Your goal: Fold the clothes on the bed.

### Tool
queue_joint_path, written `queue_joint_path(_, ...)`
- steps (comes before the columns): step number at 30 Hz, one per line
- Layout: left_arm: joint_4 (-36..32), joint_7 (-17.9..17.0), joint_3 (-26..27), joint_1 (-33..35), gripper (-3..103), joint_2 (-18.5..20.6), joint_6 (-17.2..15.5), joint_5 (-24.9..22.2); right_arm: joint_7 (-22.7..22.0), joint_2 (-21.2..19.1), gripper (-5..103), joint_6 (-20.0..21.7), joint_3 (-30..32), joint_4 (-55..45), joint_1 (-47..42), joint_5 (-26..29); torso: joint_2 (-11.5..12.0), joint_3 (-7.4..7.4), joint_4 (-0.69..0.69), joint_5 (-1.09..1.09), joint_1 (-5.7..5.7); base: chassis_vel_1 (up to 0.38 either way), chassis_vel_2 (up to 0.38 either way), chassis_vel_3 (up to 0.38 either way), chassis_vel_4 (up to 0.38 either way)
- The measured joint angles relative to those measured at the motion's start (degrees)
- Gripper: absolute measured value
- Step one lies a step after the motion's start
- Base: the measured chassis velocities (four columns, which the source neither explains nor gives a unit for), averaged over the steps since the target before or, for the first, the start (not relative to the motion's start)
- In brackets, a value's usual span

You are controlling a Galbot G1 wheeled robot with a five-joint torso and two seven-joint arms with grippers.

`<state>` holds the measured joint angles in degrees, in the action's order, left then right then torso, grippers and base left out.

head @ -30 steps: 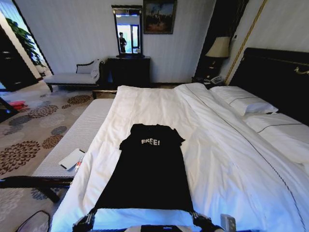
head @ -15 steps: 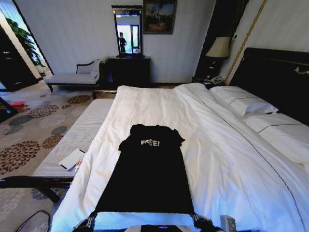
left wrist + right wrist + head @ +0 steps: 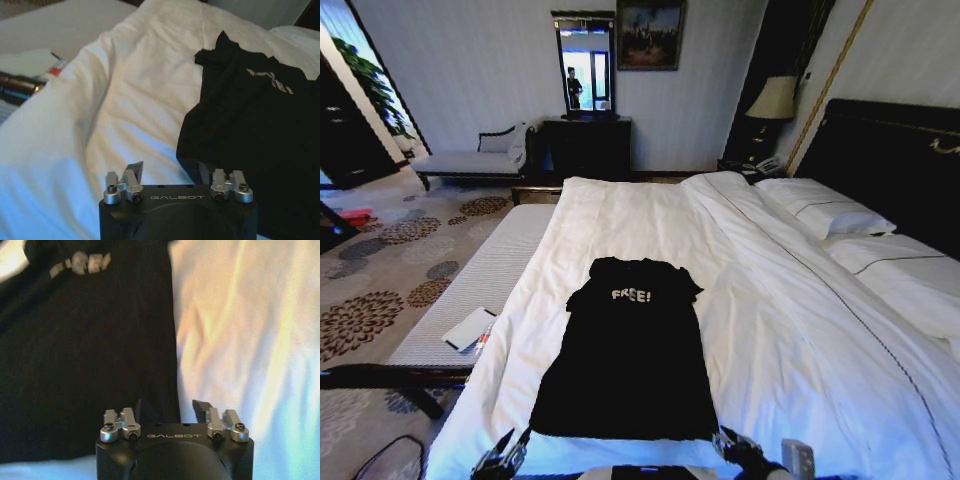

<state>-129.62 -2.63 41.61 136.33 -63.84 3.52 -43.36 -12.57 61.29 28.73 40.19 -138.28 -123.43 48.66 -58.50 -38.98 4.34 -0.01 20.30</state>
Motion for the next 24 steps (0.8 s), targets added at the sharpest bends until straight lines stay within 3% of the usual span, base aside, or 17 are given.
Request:
queue_joint_path(2,-0.24,-0.01,0.15,0.13,72,-0.28,0.36,0.59,-0.4,-1.04,65,0.3,1.49,-0.6,1.18,2.21,0.0,0.0,0.0,0.0,0.0,0.0,0.0,0.0,0.0)
queue_joint_path(6,-1.18,-0.1,1.14,-0.79,88,-1.43,2.51,3.21,-2.62,-6.67,82,1.94,7.29,-0.4,10.98,15.48,0.0,0.0,-0.04,0.03,0.0,0.0,0.0,0.0,0.0)
queue_joint_path(7,-1.18,-0.1,1.14,-0.79,88,-1.43,2.51,3.21,-2.62,-6.67,82,1.94,7.29,-0.4,10.98,15.48,0.0,0.0,-0.04,0.03,0.0,0.0,0.0,0.0,0.0)
queue_joint_path(9,-1.45,-0.46,1.79,-2.45,93,-2.32,2.75,3.86,-3.96,-8.84,86,2.7,7.99,1.83,17.18,22.11,0.0,0.0,-0.01,0.03,0.0,0.0,0.0,0.0,0.0)
queue_joint_path(10,-2.09,-0.89,2.56,-4.01,99,-3.53,2.48,4.0,-5.34,-10.67,97,3.47,7.82,3.98,22.45,26.94,0.01,-0.01,-0.02,0.03,0.01,0.0,0.0,0.0,0.0)
queue_joint_path(12,-3.48,-1.4,3.51,-5.77,100,-4.61,1.45,4.03,-5.75,-14.86,99,4.42,6.09,8.12,31.31,31.84,0.01,-0.01,-0.03,0.03,0.02,0.0,0.0,0.0,0.0)
queue_joint_path(13,-3.48,-1.4,3.51,-5.77,100,-4.61,1.45,4.03,-5.75,-14.86,99,4.42,6.09,8.12,31.31,31.84,0.01,-0.01,-0.03,0.03,0.02,0.0,0.0,0.0,0.0)
queue_joint_path(18,-5.51,-2.4,4.63,-9.31,100,-5.91,-1.76,5.45,-2.36,-22.55,100,5.45,-3.95,21.19,49.65,35.09,0.01,-0.01,-0.05,0.04,0.02,0.0,0.0,0.0,0.0)
queue_joint_path(24,-6.8,-4.53,3.97,-13.58,100,-4.87,-6.16,5.85,2.41,-25.9,100,5.01,-14.81,34.72,65.46,33.64,0.01,-0.01,-0.02,0.0,0.02,0.0,0.0,0.0,0.0)
